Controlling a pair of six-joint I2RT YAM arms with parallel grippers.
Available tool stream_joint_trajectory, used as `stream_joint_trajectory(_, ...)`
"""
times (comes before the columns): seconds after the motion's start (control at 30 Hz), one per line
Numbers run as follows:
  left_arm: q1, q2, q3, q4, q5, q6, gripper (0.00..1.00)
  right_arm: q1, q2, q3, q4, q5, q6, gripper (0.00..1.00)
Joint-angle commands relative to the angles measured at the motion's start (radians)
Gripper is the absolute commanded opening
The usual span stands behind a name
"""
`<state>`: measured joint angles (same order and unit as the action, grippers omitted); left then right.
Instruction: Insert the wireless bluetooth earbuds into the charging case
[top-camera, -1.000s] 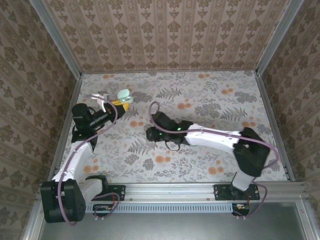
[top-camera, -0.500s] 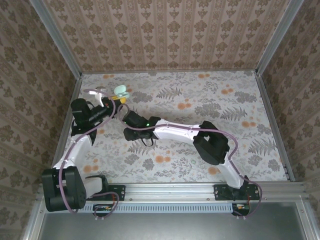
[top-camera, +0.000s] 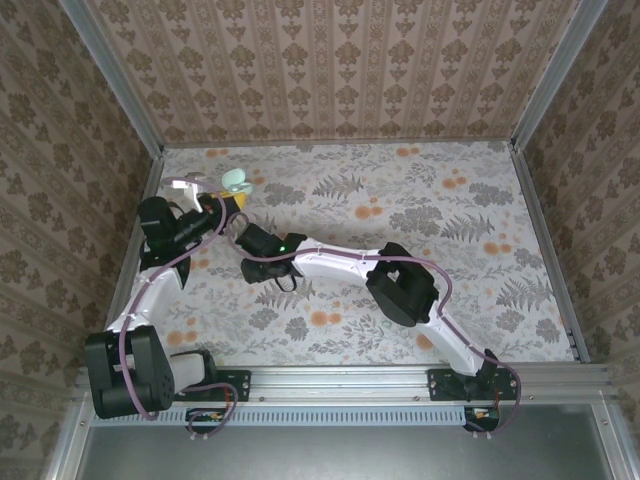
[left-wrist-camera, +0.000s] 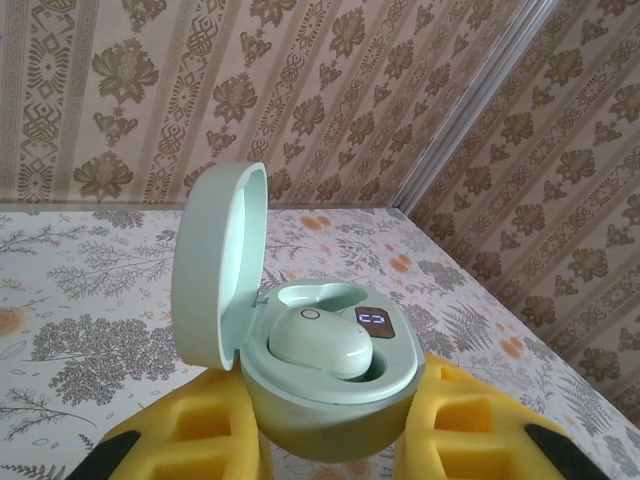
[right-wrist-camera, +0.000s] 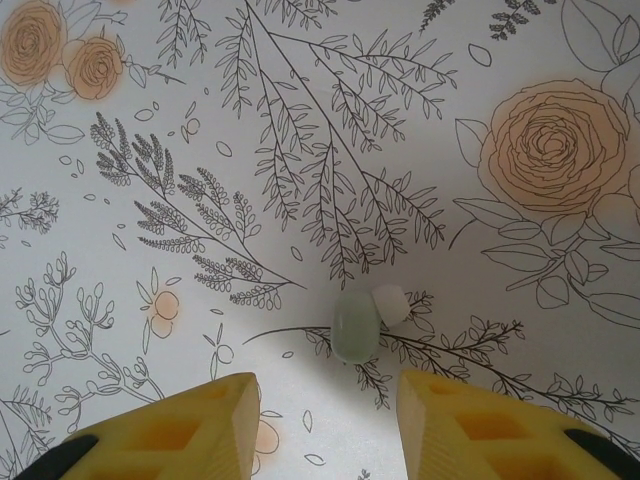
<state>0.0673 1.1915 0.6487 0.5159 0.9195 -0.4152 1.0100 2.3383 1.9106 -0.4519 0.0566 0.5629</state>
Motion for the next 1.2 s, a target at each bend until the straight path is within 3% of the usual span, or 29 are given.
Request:
stream_joint_trajectory(0.0, 0.003, -0.003, 0.032, -0.005, 0.035, 0.029, 0.13, 0.003, 0.050, 0.049, -0.045, -0.012, -0.027, 0.42)
stream_joint_trajectory(0.73, 0.006, 0.006, 0.025, -0.007, 0.050, 0.036, 0.13, -0.001, 0.160, 0.176, -0.148, 0.024, -0.083, 0.41)
stream_joint_trajectory(1.0, 0.006, 0.004, 0.020, -0.006, 0.053, 0.040, 0.13, -0.005, 0.160, 0.167, -0.164, 0.038, -0.096, 0.29)
stream_joint_trajectory(1.17, 0.006, -0.005, 0.003, -0.002, 0.056, 0.027, 0.13, -0.014, 0.083, 0.065, -0.124, 0.051, -0.089, 0.23)
